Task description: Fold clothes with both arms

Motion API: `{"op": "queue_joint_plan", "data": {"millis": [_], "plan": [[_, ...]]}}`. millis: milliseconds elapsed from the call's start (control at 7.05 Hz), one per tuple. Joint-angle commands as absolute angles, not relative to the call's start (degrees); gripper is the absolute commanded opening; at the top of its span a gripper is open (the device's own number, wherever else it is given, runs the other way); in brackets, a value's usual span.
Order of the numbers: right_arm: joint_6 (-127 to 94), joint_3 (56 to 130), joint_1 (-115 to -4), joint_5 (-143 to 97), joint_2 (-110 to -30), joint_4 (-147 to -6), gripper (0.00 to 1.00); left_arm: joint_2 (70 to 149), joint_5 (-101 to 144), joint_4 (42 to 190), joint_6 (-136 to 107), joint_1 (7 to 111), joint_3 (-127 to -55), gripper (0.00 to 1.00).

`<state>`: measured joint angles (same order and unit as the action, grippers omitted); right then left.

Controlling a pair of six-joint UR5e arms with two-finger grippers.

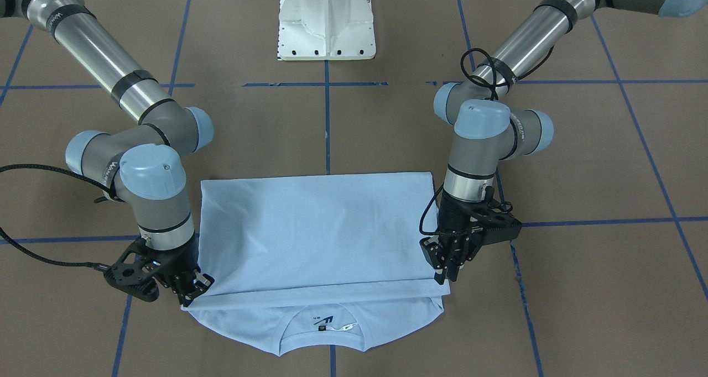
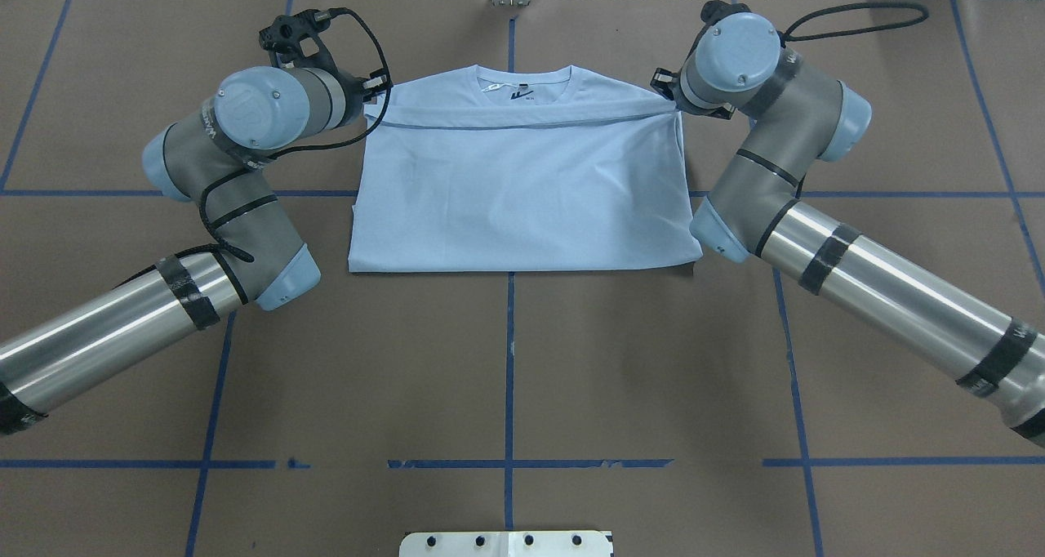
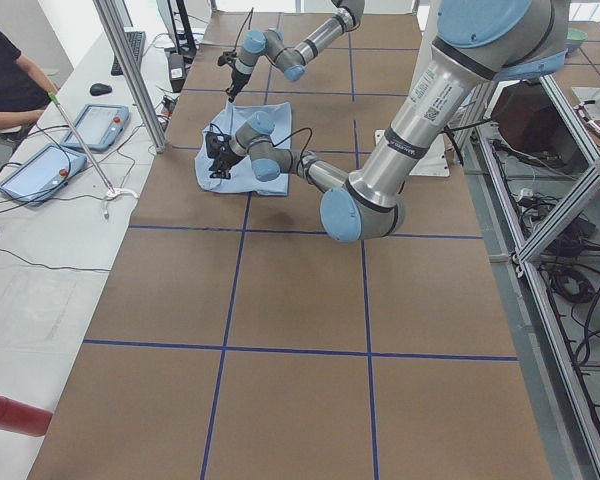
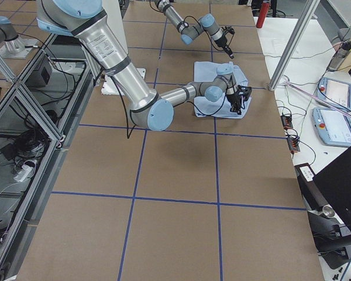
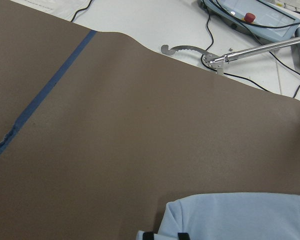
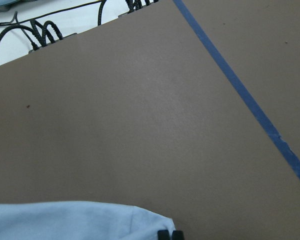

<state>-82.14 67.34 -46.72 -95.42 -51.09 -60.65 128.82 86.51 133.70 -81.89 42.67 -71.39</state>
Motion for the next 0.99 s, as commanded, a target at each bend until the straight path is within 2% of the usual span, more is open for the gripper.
{"op": "queue_joint_plan", "data": {"millis": [0,142,284,568,710,852], "plan": [[-82.4,69.2,-46.0,-96.3,-53.1,-58.5,0.74,128.1,88.1,133.7,-82.0,43.0,-73.3,0.37],[-82.7,69.5,-46.1,-96.4,-52.9,-58.4,0.75,127.7,88.1,133.8,-82.1,43.0,-73.8,0.37],[-82.9,73.3,-46.3,-97.9,-53.7,-59.0,0.76,127.6,88.1,133.8,-82.1,43.0,-74.0,0.38],[-91.9,95.6,-42.3,-102.2,-70.8,-59.8,0.81,125.8,89.4,133.4,-82.5,43.0,-77.1,0.38],[-100.3,100.3,-37.1,-100.8,-75.4,-59.4,0.83,125.2,90.2,133.4,-82.5,43.0,-77.7,0.38],[-103.4,100.5,-32.6,-95.9,-76.9,-59.1,0.84,125.2,90.2,133.4,-82.5,43.0,-77.7,0.38]]}}
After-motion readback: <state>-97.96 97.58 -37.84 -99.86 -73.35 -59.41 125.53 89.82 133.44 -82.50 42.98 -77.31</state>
